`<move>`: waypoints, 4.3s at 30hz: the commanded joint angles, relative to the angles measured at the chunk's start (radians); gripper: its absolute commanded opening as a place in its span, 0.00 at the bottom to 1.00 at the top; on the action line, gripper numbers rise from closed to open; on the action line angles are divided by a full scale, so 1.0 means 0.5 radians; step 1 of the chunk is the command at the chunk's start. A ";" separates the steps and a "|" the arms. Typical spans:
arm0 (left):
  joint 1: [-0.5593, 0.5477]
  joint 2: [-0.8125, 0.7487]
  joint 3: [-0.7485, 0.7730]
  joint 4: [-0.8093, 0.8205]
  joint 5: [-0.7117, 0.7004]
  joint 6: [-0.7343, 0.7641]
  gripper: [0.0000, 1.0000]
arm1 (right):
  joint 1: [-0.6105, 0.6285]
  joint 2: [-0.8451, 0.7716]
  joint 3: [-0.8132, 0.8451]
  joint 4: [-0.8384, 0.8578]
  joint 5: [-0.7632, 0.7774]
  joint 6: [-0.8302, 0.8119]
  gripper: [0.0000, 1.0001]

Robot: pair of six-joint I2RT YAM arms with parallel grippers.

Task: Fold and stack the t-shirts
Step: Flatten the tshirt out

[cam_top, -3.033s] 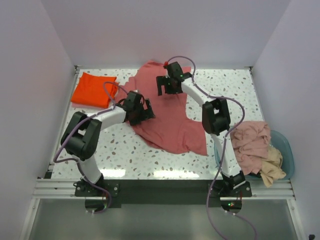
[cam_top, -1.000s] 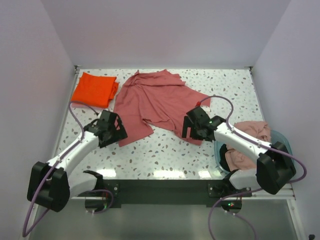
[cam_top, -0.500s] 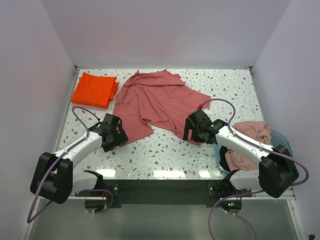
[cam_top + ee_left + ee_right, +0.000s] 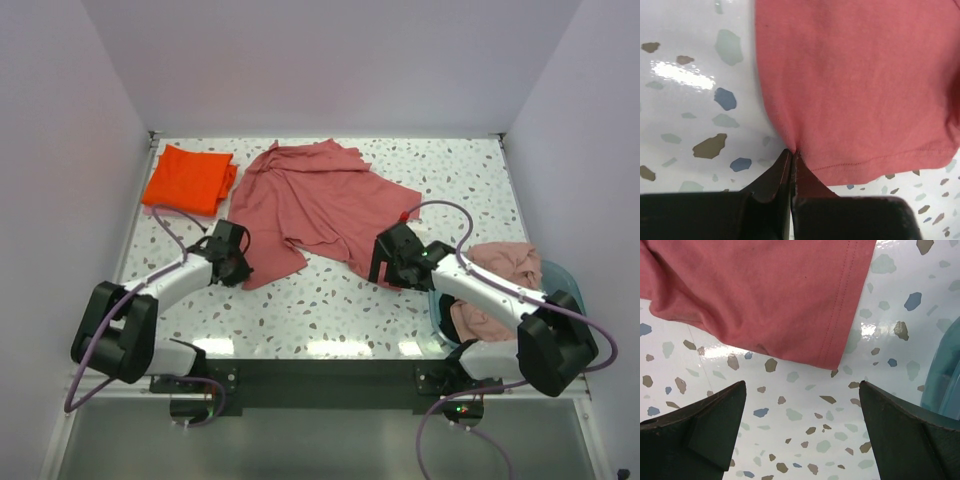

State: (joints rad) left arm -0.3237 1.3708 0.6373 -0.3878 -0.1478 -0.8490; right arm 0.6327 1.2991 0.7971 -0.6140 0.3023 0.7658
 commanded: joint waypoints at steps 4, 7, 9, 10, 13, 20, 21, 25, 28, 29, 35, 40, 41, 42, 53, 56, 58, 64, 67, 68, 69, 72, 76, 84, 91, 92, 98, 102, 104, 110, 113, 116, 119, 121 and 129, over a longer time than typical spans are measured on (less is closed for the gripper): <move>-0.040 -0.109 -0.210 0.070 0.050 0.008 0.00 | 0.002 -0.012 -0.030 0.001 0.113 0.097 0.99; -0.040 -0.222 -0.213 0.003 -0.048 0.001 0.00 | 0.002 0.043 -0.026 0.013 0.132 0.091 0.99; -0.037 -0.281 -0.222 -0.028 -0.100 0.011 0.00 | 0.002 0.089 -0.017 0.093 0.122 0.030 0.98; -0.037 -0.330 -0.231 -0.025 -0.109 0.017 0.00 | 0.002 0.144 -0.014 0.108 0.122 0.030 0.98; -0.037 -0.391 -0.241 -0.050 -0.128 0.026 0.00 | 0.002 0.248 0.020 0.133 0.107 0.051 0.94; -0.037 -0.407 -0.247 -0.083 -0.161 0.014 0.00 | -0.001 0.237 -0.088 0.212 0.190 0.119 0.85; -0.040 -0.407 -0.247 -0.083 -0.165 0.014 0.00 | -0.004 0.221 -0.097 0.225 0.208 0.128 0.84; -0.037 -0.401 -0.216 -0.105 -0.177 0.014 0.00 | -0.038 0.163 -0.158 0.277 0.221 0.122 0.78; -0.037 -0.404 -0.183 -0.126 -0.204 0.014 0.00 | -0.109 0.163 -0.204 0.320 0.175 0.097 0.76; -0.037 -0.404 -0.176 -0.139 -0.217 0.014 0.00 | -0.124 0.166 -0.214 0.326 0.156 0.097 0.76; -0.037 -0.404 -0.127 -0.172 -0.250 0.008 0.00 | -0.130 0.206 -0.299 0.491 0.116 0.064 0.71; -0.037 -0.404 -0.118 -0.203 -0.278 -0.002 0.00 | -0.142 0.319 -0.315 0.663 0.067 -0.004 0.68; -0.037 -0.404 -0.115 -0.215 -0.284 -0.005 0.00 | -0.146 0.356 -0.330 0.691 0.052 -0.016 0.65; -0.037 -0.404 -0.112 -0.225 -0.293 -0.005 0.00 | -0.149 0.371 -0.333 0.737 0.031 -0.034 0.62; -0.040 -0.621 0.167 -0.341 -0.201 0.133 0.00 | -0.149 -0.143 -0.211 0.296 -0.004 -0.108 0.00; -0.040 -0.784 0.476 -0.418 -0.299 0.213 0.00 | -0.149 -0.358 0.046 0.112 0.015 -0.194 0.00; -0.040 -0.864 0.764 -0.455 -0.361 0.259 0.00 | -0.149 -0.474 0.188 0.035 0.046 -0.255 0.00; -0.040 -0.864 1.596 -0.507 -0.483 0.403 0.00 | -0.149 -0.622 0.901 -0.217 0.107 -0.381 0.00; -0.040 -0.827 2.041 -0.571 -0.591 0.449 0.00 | -0.149 -0.668 1.202 -0.318 0.101 -0.433 0.00; -0.040 -0.818 2.142 -0.590 -0.637 0.452 0.00 | -0.146 -0.690 1.280 -0.376 0.098 -0.448 0.00; -0.040 -0.794 2.344 -0.614 -0.652 0.483 0.00 | -0.149 -0.696 1.429 -0.407 0.080 -0.461 0.00; -0.040 -0.708 2.785 -0.675 -0.649 0.535 0.00 | -0.149 -0.760 1.624 -0.499 0.018 -0.488 0.00; -0.040 -0.600 3.290 -0.786 -0.625 0.633 0.00 | -0.149 -0.831 1.912 -0.619 -0.162 -0.495 0.00; -0.040 -0.763 3.266 -0.666 -0.634 0.682 0.00 | -0.149 -0.923 2.060 -0.686 -0.393 -0.488 0.00; -0.040 -0.650 2.948 -0.614 -0.821 0.679 0.00 | -0.149 -0.745 1.950 -0.628 -0.029 -0.544 0.00; -0.040 -0.622 2.886 -0.566 -0.867 0.685 0.00 | -0.149 -0.706 1.922 -0.583 0.018 -0.559 0.00; -0.009 -0.193 2.548 -0.372 -1.021 0.676 0.00 | -0.225 -0.304 1.781 -0.350 0.402 -0.645 0.00; 0.116 0.285 2.518 -0.265 -0.916 0.618 0.00 | -0.550 0.092 1.738 -0.095 0.019 -0.654 0.00; 0.172 0.460 2.533 -0.145 -0.843 0.627 0.00 | -0.710 0.386 1.774 -0.021 -0.086 -0.624 0.00; 0.212 1.419 2.992 0.002 -0.748 0.704 0.00 | -0.968 1.170 2.071 0.234 -0.448 -0.611 0.00; 0.215 1.709 3.225 0.048 -0.714 0.732 0.00 | -1.041 1.600 2.424 0.228 -0.558 -0.642 0.00; 0.218 1.988 3.416 0.171 -0.668 0.753 0.00 | -1.106 1.965 2.789 0.179 -0.641 -0.642 0.00; 0.236 2.053 3.380 0.309 -0.634 0.747 0.00 | -1.155 2.144 3.001 0.182 -0.687 -0.633 0.00; 0.252 2.063 3.352 0.349 -0.588 0.719 0.00 | -1.185 2.203 3.008 0.206 -0.718 -0.630 0.00; 0.261 1.566 2.671 0.558 -0.542 0.637 0.00 | -1.192 2.019 2.818 0.243 -0.810 -0.715 0.00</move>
State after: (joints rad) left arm -0.2035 2.3154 2.0521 -0.2253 -0.4232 -0.5060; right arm 0.0319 2.4153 2.2131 -0.5186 -0.0490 0.4458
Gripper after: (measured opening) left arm 0.019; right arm 0.026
